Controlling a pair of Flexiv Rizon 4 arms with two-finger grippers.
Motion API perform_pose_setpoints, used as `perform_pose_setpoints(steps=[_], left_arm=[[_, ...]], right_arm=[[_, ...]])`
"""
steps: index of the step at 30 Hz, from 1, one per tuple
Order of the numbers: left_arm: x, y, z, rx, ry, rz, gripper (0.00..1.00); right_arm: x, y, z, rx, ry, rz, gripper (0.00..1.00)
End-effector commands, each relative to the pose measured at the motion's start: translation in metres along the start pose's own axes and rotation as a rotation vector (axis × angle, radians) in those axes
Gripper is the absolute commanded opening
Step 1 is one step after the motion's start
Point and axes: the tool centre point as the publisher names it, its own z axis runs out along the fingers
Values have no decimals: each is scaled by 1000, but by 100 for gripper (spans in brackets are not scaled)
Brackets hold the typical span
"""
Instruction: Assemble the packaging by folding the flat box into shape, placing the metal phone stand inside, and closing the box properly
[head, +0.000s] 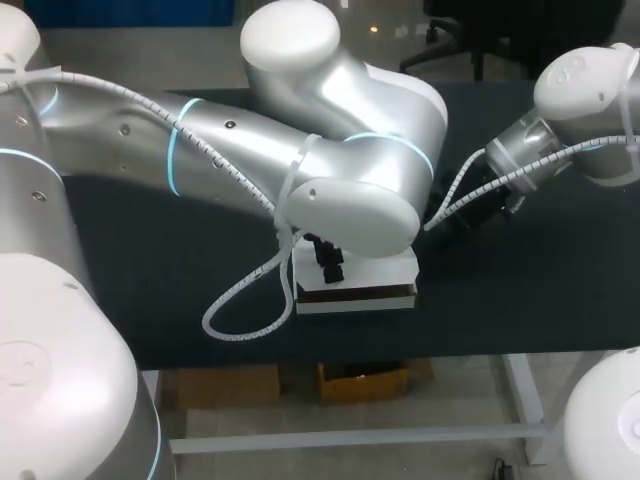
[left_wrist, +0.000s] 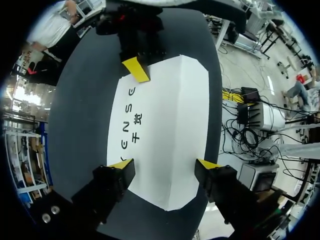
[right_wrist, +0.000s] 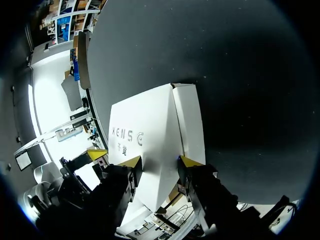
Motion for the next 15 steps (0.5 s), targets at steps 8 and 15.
perform_pose_setpoints(steps=[8,15], left_arm=[[2,0,12,15,-37,7,74],[1,0,18,12,-85,13,76]], right_arm=[[0,0,0,2,0,0,44],[0,0,0,2,0,0,43]])
